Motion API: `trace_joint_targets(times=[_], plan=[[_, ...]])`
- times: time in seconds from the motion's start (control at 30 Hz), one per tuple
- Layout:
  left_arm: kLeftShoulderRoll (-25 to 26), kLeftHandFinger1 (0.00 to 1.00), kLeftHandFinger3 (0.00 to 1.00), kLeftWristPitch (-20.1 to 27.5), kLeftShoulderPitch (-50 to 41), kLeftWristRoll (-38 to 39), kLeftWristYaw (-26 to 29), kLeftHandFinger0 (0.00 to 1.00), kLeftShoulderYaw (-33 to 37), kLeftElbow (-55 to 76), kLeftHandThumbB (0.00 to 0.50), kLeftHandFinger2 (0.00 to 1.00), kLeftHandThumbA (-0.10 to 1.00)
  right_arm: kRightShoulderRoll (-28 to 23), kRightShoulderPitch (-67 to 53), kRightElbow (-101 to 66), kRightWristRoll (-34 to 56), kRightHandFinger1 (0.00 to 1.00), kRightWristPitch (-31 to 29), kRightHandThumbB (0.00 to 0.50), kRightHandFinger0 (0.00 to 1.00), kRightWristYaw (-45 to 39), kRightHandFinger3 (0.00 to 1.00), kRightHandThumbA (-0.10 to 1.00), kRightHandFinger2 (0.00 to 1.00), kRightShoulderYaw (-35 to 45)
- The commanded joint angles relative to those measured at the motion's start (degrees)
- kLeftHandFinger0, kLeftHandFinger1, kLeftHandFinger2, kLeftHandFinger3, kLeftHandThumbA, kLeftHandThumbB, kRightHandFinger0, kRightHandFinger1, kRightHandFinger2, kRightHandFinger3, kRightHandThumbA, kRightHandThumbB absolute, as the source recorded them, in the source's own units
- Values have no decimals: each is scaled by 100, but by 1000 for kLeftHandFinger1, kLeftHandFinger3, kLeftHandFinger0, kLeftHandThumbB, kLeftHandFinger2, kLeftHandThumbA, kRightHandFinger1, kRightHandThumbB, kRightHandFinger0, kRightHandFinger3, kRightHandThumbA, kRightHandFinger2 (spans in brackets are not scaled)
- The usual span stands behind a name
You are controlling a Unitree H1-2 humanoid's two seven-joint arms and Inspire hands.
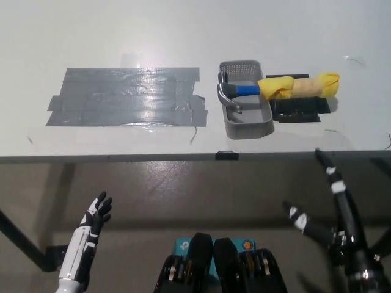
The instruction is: The robot picks the hammer with right hand and hits the black area on the desk and places it back.
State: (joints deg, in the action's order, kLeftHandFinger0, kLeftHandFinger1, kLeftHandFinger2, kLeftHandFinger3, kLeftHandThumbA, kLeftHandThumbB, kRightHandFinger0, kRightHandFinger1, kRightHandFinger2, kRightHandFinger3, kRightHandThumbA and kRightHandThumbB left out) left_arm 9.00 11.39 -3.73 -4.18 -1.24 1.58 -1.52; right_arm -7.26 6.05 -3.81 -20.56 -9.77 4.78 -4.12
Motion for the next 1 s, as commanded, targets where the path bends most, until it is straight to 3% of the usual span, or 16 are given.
trace_joint_targets(times=[0.0, 0.2, 0.33, 0.53, 0.73, 0.97], plan=[[22, 1000, 1000, 367, -9, -131, -43, 1000, 67, 77, 114, 1000, 1000, -489, 1197, -261, -2240, 1000, 434, 367, 1000, 762, 1000, 633, 1000, 71], [51, 1000, 1000, 329, 4, -111, -61, 1000, 71, 110, 128, 1000, 1000, -732, 2091, 502, -2447, 1000, 835, 387, 1000, 643, 1000, 567, 1000, -149], [79, 1000, 1000, 339, 24, -137, -70, 1000, 92, 74, 141, 1000, 1000, -908, 2619, 1292, -2904, 1000, 961, 396, 1000, 939, 1000, 666, 1000, -441], [84, 1000, 1000, 298, 18, -195, -28, 1000, 106, 101, 151, 1000, 1000, -912, 3153, 2173, -3044, 1000, 1075, 392, 1000, 1269, 1000, 674, 1000, -730], [77, 1000, 1000, 334, 86, -182, -49, 1000, 100, 80, 143, 1000, 1000, -908, 3542, 2765, -2991, 1000, 1257, 393, 1000, 1165, 1000, 752, 1000, -960], [70, 1000, 1000, 320, 105, -139, -67, 1000, 82, 92, 147, 1000, 1000, -828, 3858, 3211, -3074, 1000, 1549, 451, 1000, 1113, 1000, 799, 1000, -1210]])
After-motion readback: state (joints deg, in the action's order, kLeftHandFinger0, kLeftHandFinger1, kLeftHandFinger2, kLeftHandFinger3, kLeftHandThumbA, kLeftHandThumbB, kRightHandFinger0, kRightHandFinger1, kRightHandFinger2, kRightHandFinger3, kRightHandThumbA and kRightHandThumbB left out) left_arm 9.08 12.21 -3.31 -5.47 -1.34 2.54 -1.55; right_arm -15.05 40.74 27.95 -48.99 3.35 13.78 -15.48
